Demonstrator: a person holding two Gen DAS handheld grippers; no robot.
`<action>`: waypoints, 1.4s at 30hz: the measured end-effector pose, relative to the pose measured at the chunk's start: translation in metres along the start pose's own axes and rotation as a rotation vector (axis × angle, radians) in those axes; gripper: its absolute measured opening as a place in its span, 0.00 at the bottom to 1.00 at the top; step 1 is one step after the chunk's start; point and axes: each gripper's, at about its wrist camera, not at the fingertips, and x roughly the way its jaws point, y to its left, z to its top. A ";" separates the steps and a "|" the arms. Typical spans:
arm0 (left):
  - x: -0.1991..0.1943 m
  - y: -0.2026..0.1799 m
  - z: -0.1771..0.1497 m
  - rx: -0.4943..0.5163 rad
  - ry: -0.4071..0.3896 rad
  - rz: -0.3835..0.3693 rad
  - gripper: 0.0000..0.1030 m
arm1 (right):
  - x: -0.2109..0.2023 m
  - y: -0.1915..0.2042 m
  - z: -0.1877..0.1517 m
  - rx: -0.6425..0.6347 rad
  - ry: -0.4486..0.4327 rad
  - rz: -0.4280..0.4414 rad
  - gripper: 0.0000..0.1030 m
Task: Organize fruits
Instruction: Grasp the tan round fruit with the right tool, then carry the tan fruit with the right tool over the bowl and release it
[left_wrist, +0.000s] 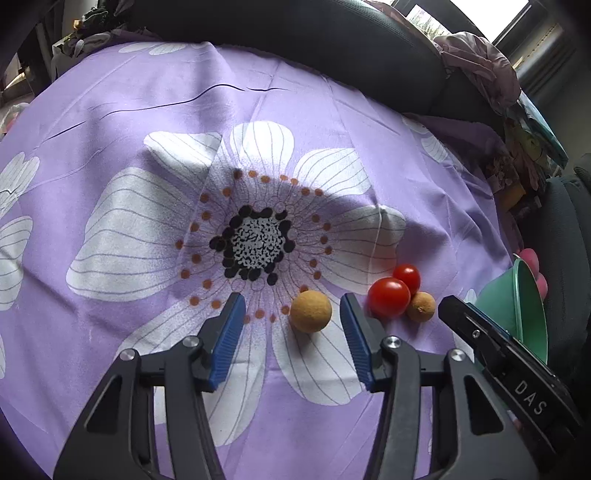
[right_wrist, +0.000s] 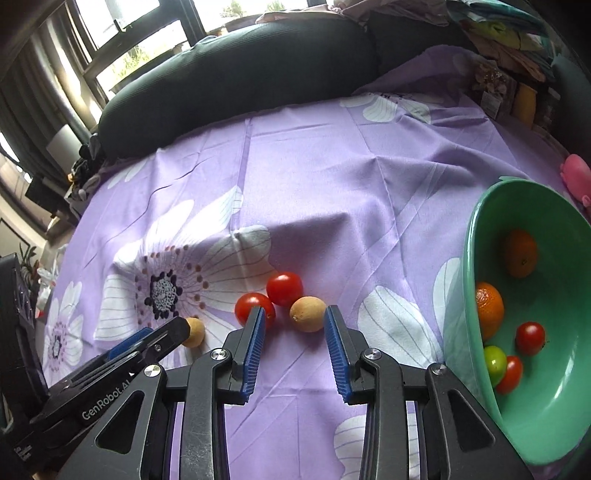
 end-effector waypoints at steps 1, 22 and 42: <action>0.002 0.000 0.000 0.000 0.000 0.015 0.47 | 0.003 -0.001 0.001 0.002 0.007 0.000 0.35; 0.016 -0.013 -0.005 0.025 0.019 -0.038 0.24 | 0.039 0.001 0.001 -0.002 0.067 -0.051 0.29; -0.063 -0.057 -0.021 0.171 -0.203 -0.100 0.24 | -0.043 -0.017 -0.006 0.058 -0.121 0.053 0.29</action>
